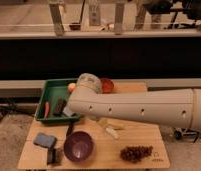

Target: Place sponge in tray

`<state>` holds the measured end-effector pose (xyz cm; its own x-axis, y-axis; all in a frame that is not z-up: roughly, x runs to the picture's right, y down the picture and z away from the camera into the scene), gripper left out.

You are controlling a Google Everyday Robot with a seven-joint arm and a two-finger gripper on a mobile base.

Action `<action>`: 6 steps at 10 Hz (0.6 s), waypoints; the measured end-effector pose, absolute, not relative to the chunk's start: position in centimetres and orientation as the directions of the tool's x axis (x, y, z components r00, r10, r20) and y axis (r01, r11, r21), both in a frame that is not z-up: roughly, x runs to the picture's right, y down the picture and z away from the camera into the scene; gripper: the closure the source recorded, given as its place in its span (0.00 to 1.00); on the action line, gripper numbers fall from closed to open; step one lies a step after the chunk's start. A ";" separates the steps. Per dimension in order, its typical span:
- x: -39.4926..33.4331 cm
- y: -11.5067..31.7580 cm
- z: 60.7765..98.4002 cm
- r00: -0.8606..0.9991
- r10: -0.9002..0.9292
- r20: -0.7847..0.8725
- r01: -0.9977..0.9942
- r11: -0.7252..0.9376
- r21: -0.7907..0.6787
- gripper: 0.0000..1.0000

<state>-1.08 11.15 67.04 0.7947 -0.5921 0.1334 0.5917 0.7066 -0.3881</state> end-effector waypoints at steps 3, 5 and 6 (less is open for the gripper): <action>-2.3 11.1 67.4 0.767 -0.627 0.134 0.627 0.688 -0.365 0.20; -4.2 11.1 67.5 0.738 -0.660 0.137 0.661 0.669 -0.339 0.20; -4.5 11.1 67.6 0.729 -0.671 0.135 0.671 0.662 -0.333 0.20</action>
